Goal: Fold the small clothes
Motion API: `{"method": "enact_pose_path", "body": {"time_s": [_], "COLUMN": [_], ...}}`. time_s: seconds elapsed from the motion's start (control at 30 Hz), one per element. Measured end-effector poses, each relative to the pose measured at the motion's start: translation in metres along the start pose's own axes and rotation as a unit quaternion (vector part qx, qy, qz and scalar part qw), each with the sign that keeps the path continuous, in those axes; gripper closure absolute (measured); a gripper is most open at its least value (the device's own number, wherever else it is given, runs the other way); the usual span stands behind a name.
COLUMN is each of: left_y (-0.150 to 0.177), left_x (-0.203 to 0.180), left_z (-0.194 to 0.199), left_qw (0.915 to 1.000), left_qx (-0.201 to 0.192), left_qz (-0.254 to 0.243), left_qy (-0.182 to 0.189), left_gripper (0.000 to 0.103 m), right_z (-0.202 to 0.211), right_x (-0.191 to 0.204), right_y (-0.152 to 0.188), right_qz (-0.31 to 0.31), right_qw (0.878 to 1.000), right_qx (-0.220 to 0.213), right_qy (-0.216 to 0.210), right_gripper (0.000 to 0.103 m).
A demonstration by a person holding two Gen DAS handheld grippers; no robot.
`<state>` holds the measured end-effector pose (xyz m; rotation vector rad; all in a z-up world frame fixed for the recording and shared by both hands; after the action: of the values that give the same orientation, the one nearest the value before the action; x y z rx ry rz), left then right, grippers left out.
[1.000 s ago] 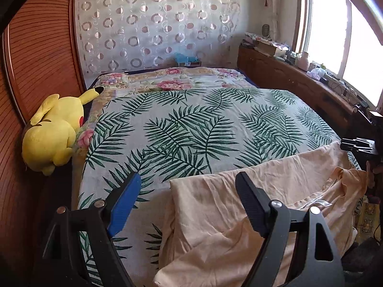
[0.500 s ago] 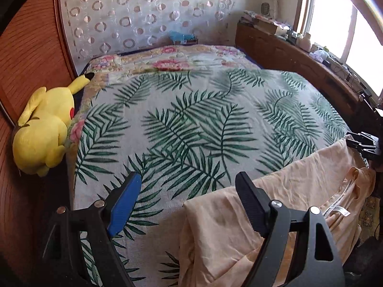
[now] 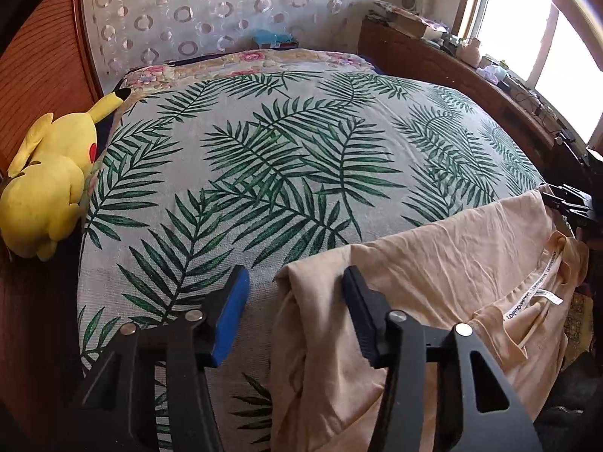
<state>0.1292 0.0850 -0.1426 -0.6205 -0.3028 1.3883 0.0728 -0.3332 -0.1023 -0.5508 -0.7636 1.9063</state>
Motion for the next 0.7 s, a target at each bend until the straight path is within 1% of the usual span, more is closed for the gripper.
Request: {"method": "enact_pose_path", "body": {"time_s": [0.03, 0.07, 0.1, 0.13, 0.17, 0.2, 0.23, 0.27, 0.33, 0.4, 0.47, 0.57, 0.7], "left_y": [0.000, 0.001, 0.001, 0.001, 0.002, 0.003, 0.004, 0.004, 0.004, 0.002, -0.006, -0.026, -0.046], "left_x": [-0.002, -0.004, -0.006, -0.008, -0.010, -0.011, -0.015, -0.017, -0.022, -0.030, -0.038, -0.051, -0.064], "left_z": [0.000, 0.000, 0.001, 0.002, 0.003, 0.005, 0.010, 0.016, 0.031, 0.058, 0.082, 0.122, 0.177], "left_qw": [1.0000, 1.0000, 0.9999, 0.9999, 0.9998, 0.9998, 0.9994, 0.9990, 0.9978, 0.9948, 0.9917, 0.9853, 0.9738], "left_qx": [-0.001, 0.000, 0.000, -0.001, -0.004, -0.011, -0.026, -0.037, -0.060, -0.094, -0.120, -0.161, -0.212], "left_qz": [-0.002, -0.005, -0.007, -0.007, -0.007, -0.007, -0.004, -0.002, 0.006, 0.010, 0.005, -0.015, -0.029], "left_qy": [0.002, 0.006, 0.012, 0.015, 0.015, 0.015, 0.020, 0.023, 0.025, 0.037, 0.047, 0.055, 0.078], "left_gripper": [0.058, 0.066, 0.074, 0.077, 0.085, 0.091, 0.092, 0.093, 0.093, 0.094, 0.094, 0.094, 0.094], "right_z": [0.000, -0.001, -0.001, 0.000, 0.000, 0.000, 0.001, 0.001, 0.006, 0.019, 0.040, 0.083, 0.145], "right_x": [0.002, 0.004, 0.005, 0.007, 0.010, 0.012, 0.014, 0.017, 0.018, 0.020, 0.017, 0.019, 0.026], "right_y": [0.000, 0.000, 0.000, -0.001, 0.000, 0.000, 0.001, 0.002, 0.005, 0.005, -0.001, -0.019, -0.047], "right_qz": [0.006, 0.009, 0.012, 0.015, 0.017, 0.018, 0.021, 0.019, 0.014, 0.008, -0.004, 0.004, 0.034], "right_qw": [1.000, 1.000, 1.000, 1.000, 1.000, 0.999, 0.999, 0.999, 0.998, 0.998, 0.998, 0.996, 0.990], "right_qx": [0.001, 0.002, 0.001, 0.000, -0.002, -0.003, -0.004, -0.004, -0.006, -0.024, -0.044, -0.084, -0.134], "right_qy": [-0.001, -0.002, -0.004, -0.014, -0.023, -0.028, -0.038, -0.049, -0.055, -0.057, -0.035, -0.033, -0.016], "right_gripper": [0.049, 0.049, 0.053, 0.062, 0.071, 0.074, 0.084, 0.092, 0.094, 0.095, 0.096, 0.096, 0.096]}}
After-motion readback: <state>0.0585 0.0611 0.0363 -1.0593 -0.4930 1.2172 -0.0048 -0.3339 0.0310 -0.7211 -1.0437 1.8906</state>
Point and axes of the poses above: each gripper's, at about its wrist camera, not at the fingertips, and z roughly against the way its jaws point, x to its left, y to its underside, the point moved 5 cm from there along -z, roughly the way its jaws point, and after that the axes turned 6 degrees about z, right-handed, at the moved point
